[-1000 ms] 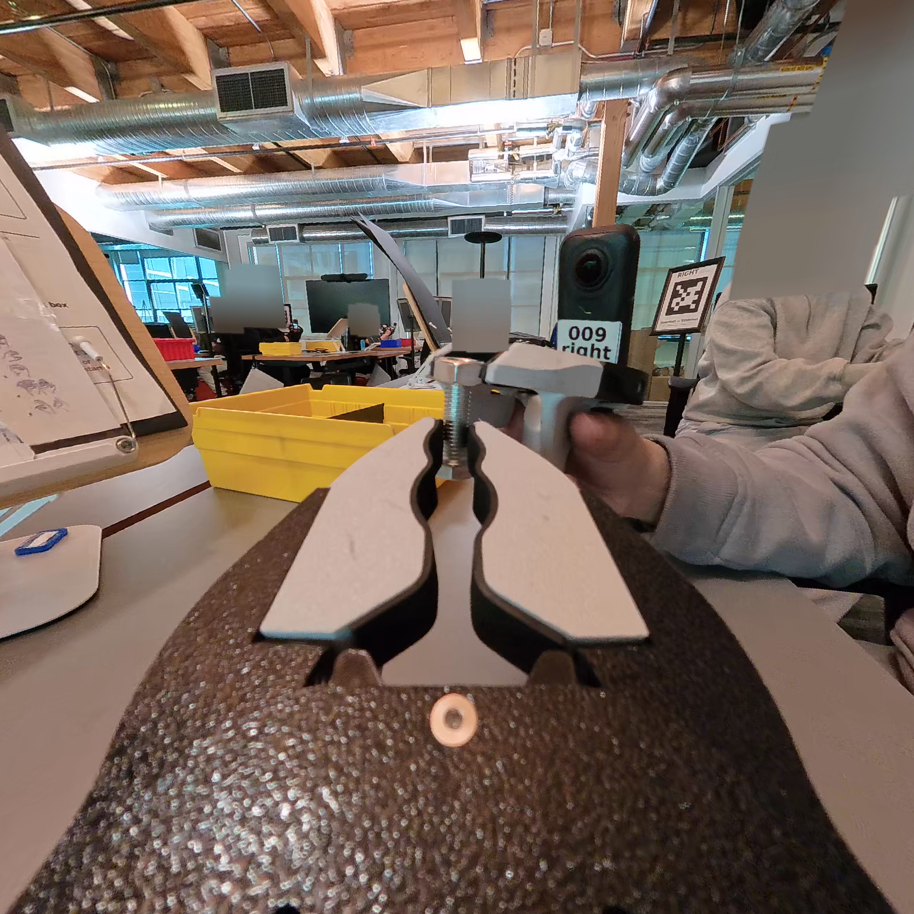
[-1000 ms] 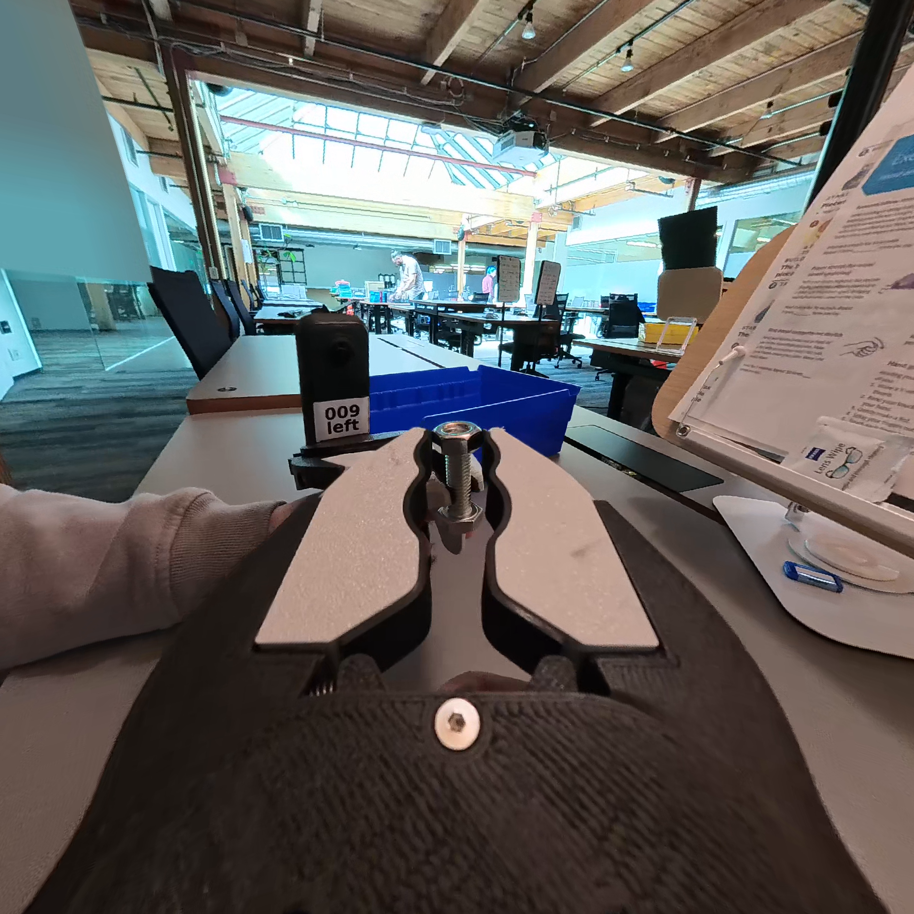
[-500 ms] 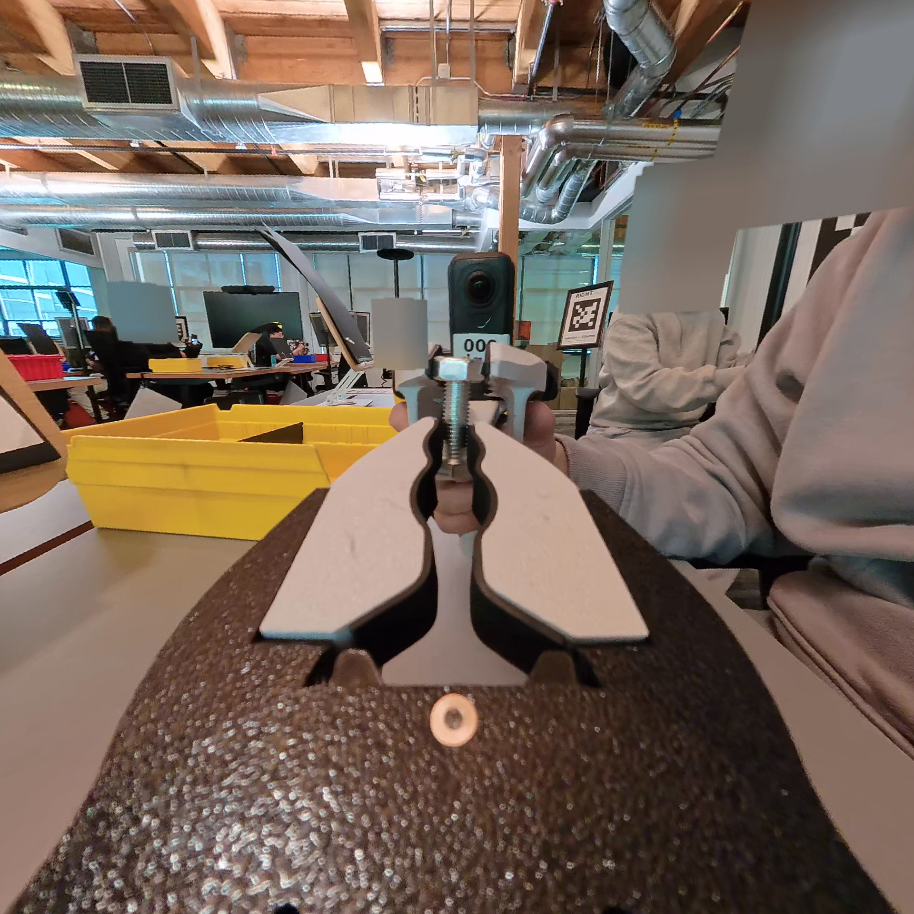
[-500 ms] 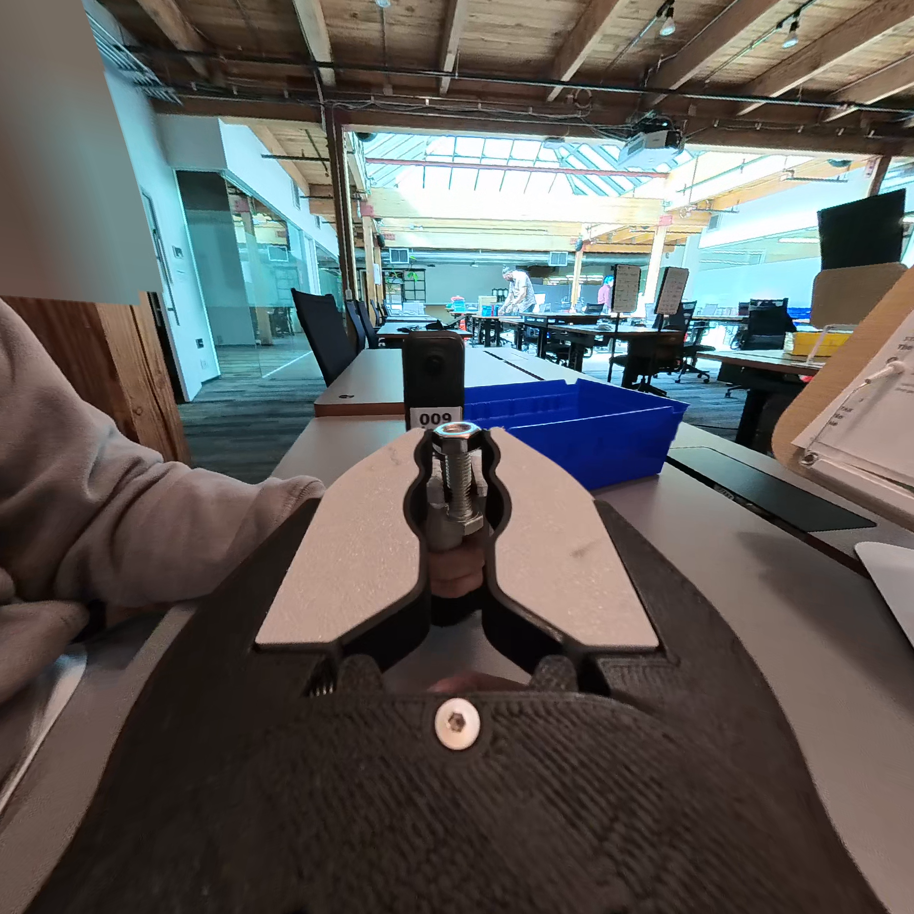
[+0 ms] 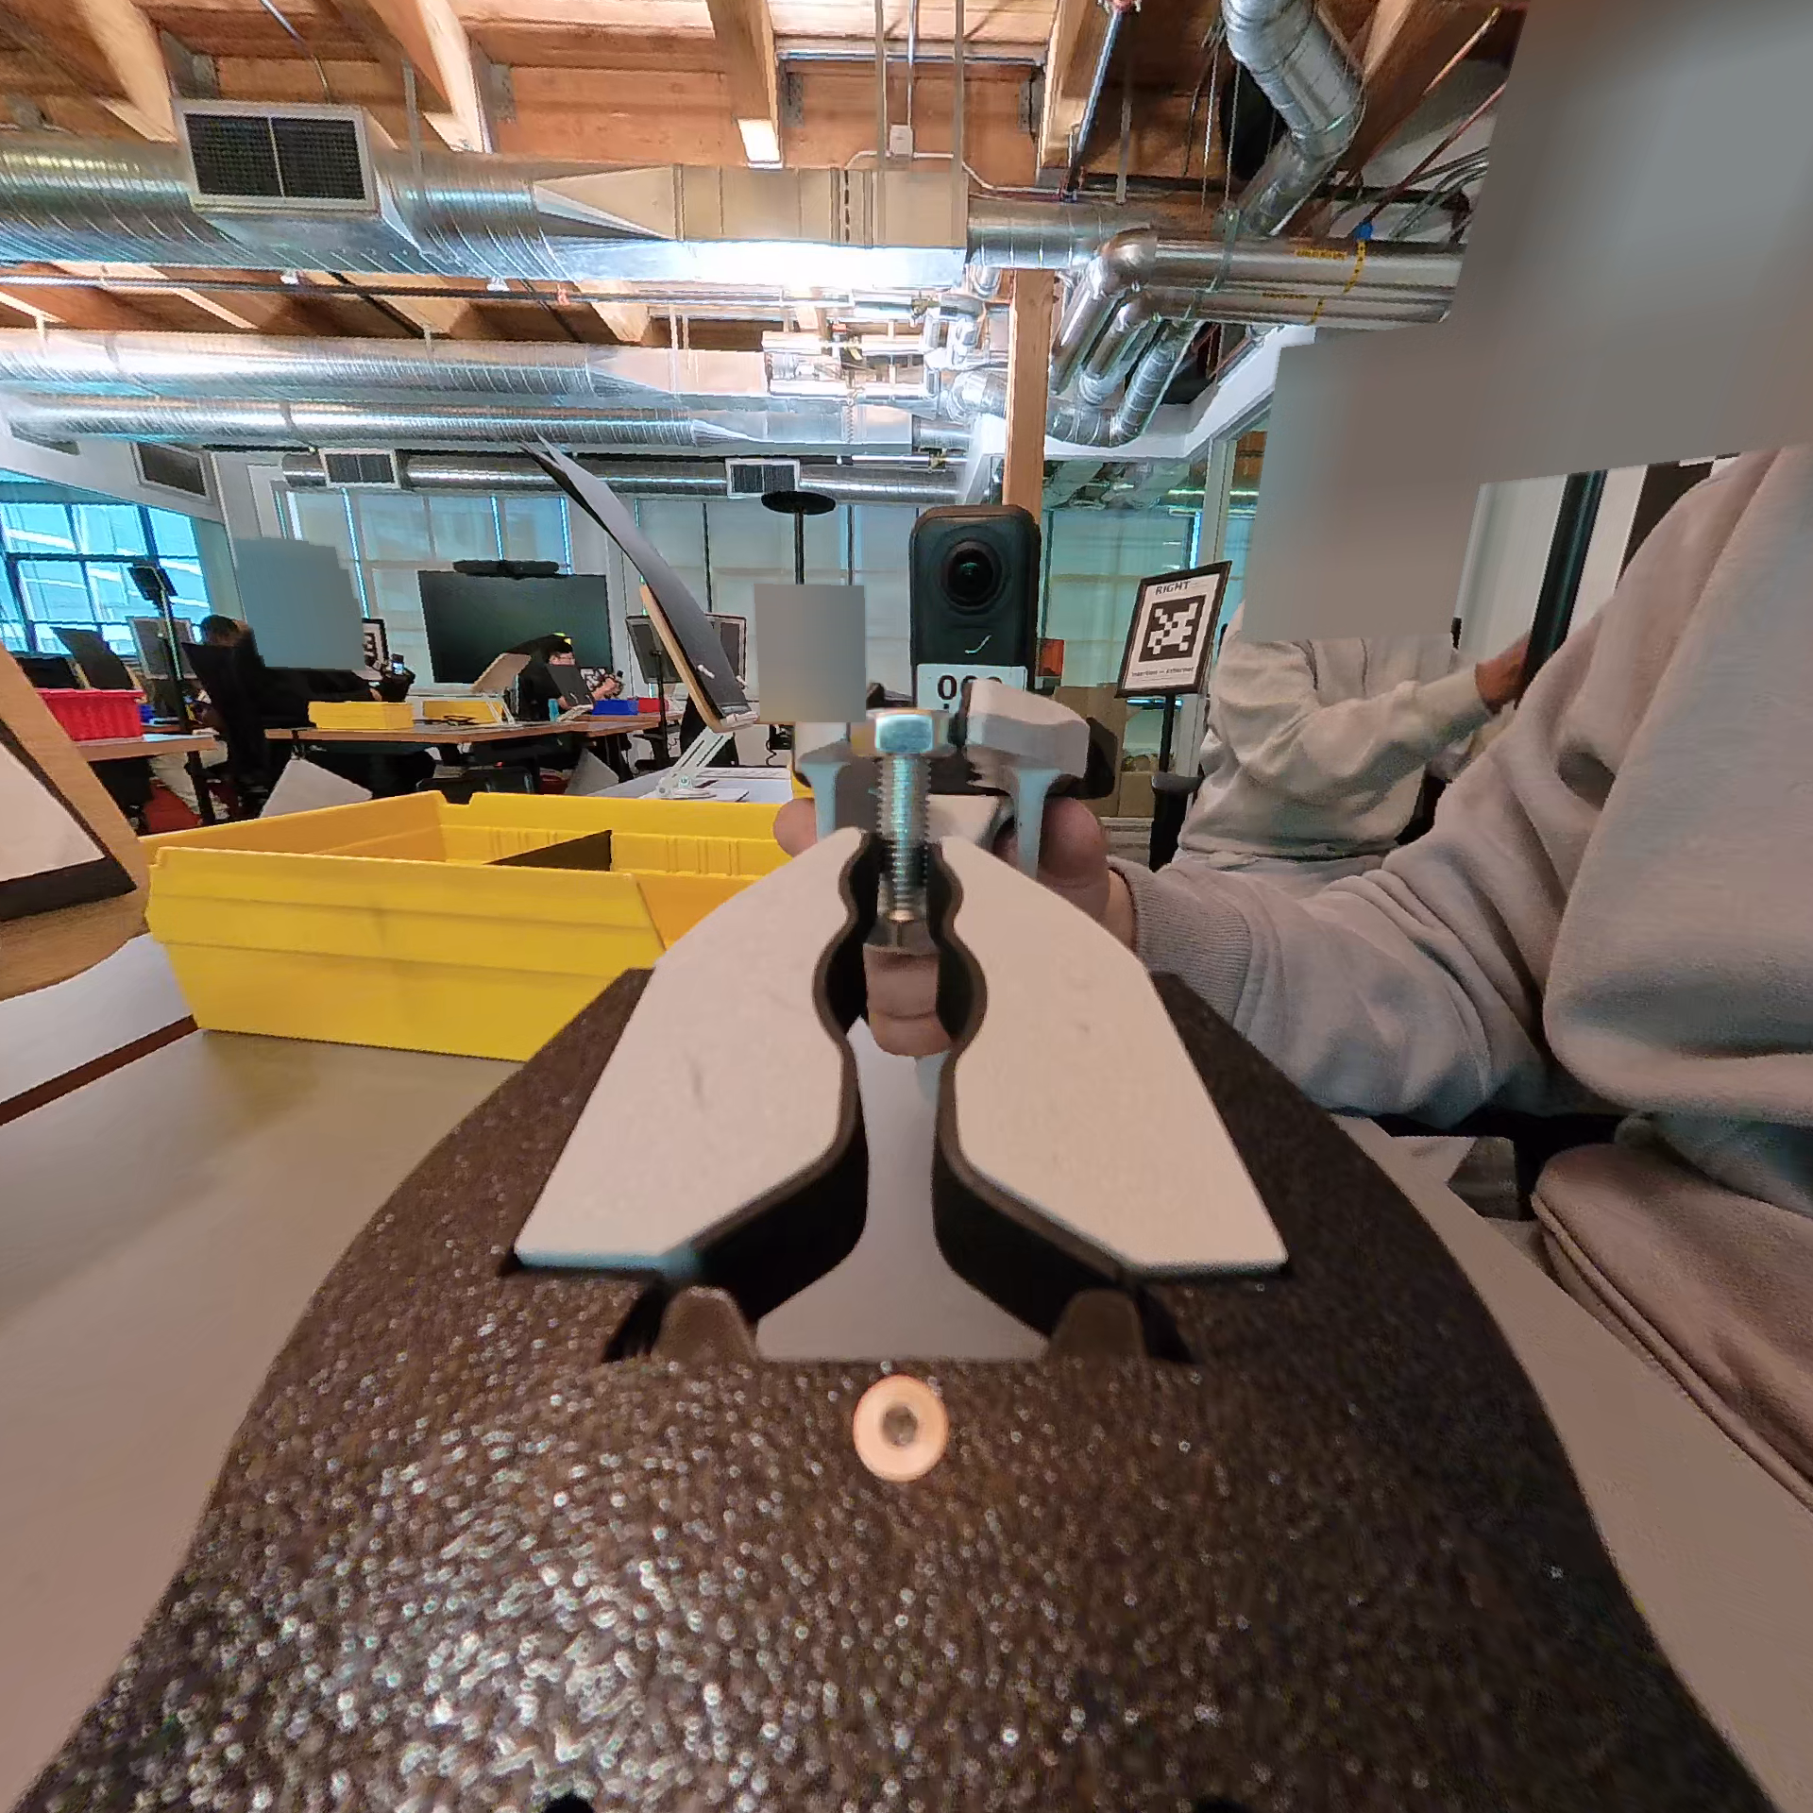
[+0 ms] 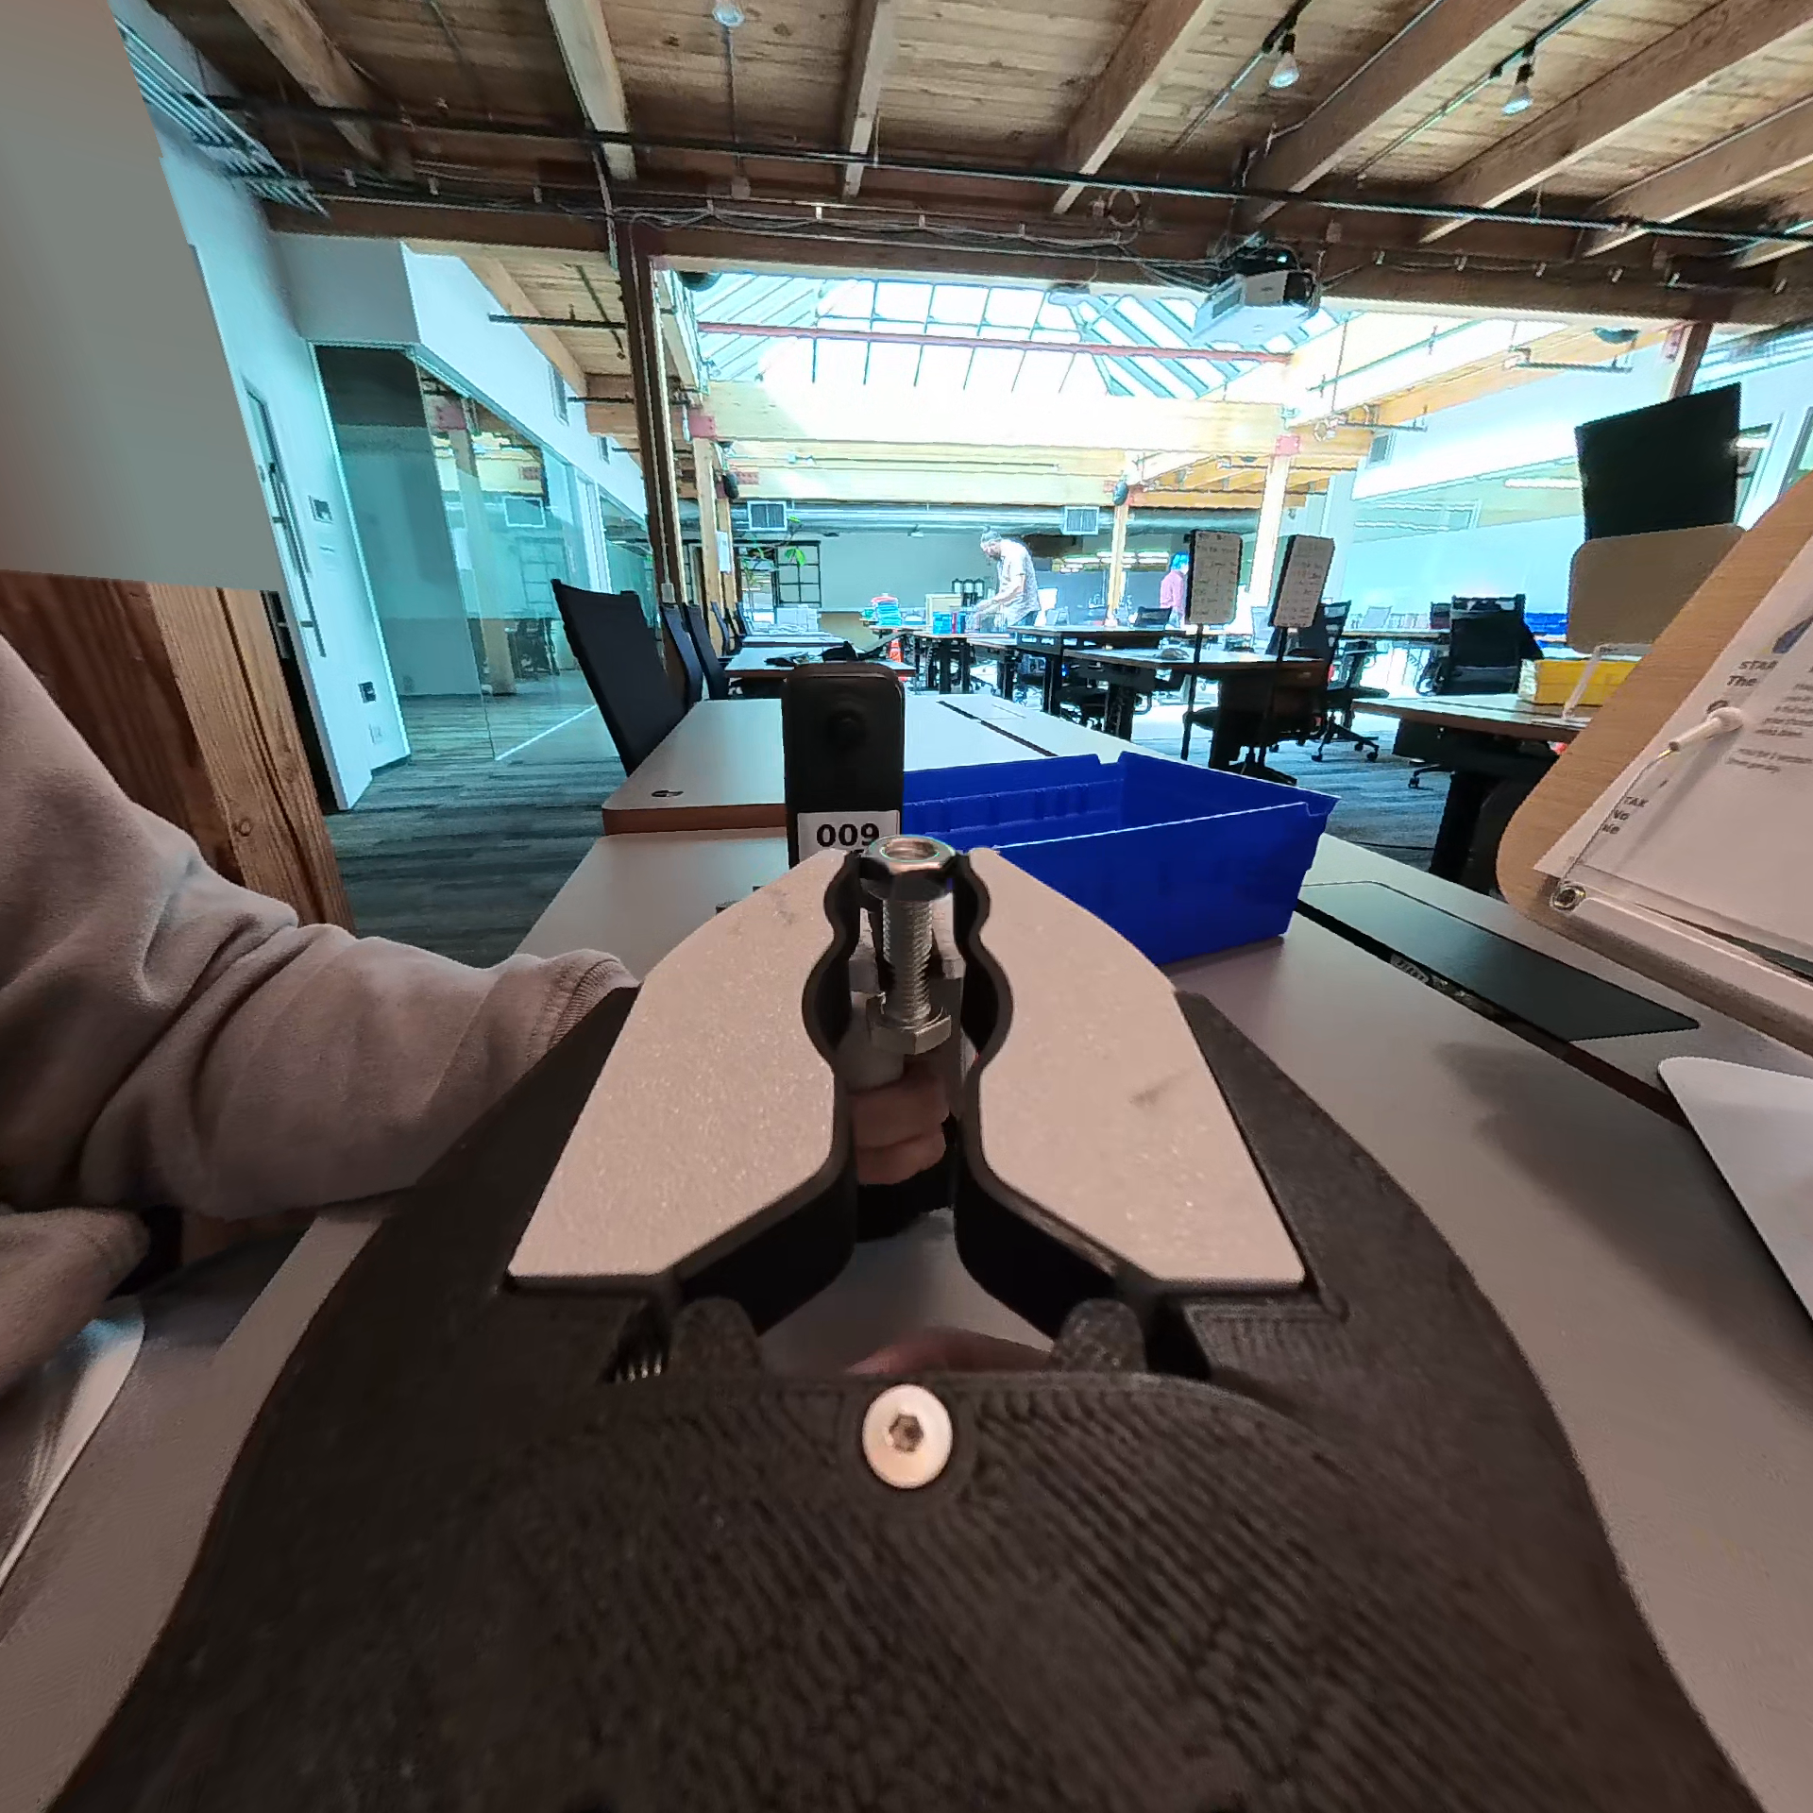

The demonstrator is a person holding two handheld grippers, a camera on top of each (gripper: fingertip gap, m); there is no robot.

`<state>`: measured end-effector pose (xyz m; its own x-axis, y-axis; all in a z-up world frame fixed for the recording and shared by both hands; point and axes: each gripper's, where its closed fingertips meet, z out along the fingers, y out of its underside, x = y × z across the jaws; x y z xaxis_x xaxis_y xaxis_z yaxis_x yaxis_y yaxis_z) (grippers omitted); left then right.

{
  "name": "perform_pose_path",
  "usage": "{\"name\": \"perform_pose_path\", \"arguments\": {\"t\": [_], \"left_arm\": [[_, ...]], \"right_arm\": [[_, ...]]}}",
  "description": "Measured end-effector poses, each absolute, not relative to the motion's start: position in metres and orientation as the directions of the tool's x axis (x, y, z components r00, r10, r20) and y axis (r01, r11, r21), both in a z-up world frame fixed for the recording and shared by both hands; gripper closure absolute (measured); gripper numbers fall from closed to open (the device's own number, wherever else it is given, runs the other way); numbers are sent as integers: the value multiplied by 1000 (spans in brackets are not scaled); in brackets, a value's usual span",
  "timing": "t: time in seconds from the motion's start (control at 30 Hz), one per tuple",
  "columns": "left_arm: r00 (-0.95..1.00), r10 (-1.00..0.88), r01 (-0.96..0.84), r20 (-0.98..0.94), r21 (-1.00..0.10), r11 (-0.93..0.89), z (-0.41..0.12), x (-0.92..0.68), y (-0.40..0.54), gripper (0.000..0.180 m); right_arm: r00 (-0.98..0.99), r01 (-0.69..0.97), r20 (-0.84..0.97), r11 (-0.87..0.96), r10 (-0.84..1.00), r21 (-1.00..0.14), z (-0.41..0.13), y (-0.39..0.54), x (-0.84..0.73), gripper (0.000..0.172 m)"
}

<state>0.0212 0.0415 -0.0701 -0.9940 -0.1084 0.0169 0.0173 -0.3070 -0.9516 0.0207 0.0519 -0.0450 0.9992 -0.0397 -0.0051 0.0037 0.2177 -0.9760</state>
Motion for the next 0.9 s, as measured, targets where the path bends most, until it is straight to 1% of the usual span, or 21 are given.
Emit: {"name": "perform_pose_path", "arguments": {"t": [0.1,0.17,0.2,0.23,0.3,0.33,0.43,0.53,0.67,0.73,0.83,0.9], "left_arm": [[-993,-119,21,17,-950,-312,-69,23,43,172],[-992,-125,25,15,-950,-311,-69,23,45,172],[-991,-130,28,13,-951,-308,-69,24,44,172],[-991,-135,30,12,-952,-305,-70,24,44,172],[-990,-144,33,11,-954,-298,-71,25,43,172],[-988,-153,36,10,-955,-294,-71,26,43,172],[-983,-181,44,9,-958,-285,-72,29,44,172],[-976,-218,57,2,-962,-266,-75,34,45,172],[-967,-255,67,3,-962,-265,-75,38,46,172],[-964,-265,68,6,-961,-268,-75,39,47,172],[-963,-268,74,-1,-963,-260,-76,39,46,172],[-963,-270,74,-1,-963,-261,-76,39,45,172]], "right_arm": [[999,6,-6,225,-54,-974,-44,50,23,156],[998,-1,-16,235,-61,-972,-44,48,25,167],[998,-4,-20,236,-67,-972,-44,48,27,167],[997,-6,-23,238,-68,-971,-44,47,27,164],[998,-8,-23,234,-62,-972,-44,47,27,148],[998,-7,-21,226,-63,-974,-45,47,26,143],[997,0,-16,225,-72,-974,-44,51,24,135],[988,15,-19,218,-151,-976,-45,57,31,136],[974,81,42,171,-224,-982,-50,63,33,140],[969,82,43,152,-242,-985,-53,65,35,142],[959,90,39,172,-280,-981,-50,62,39,154],[959,90,40,168,-280,-982,-50,63,39,154]]}}
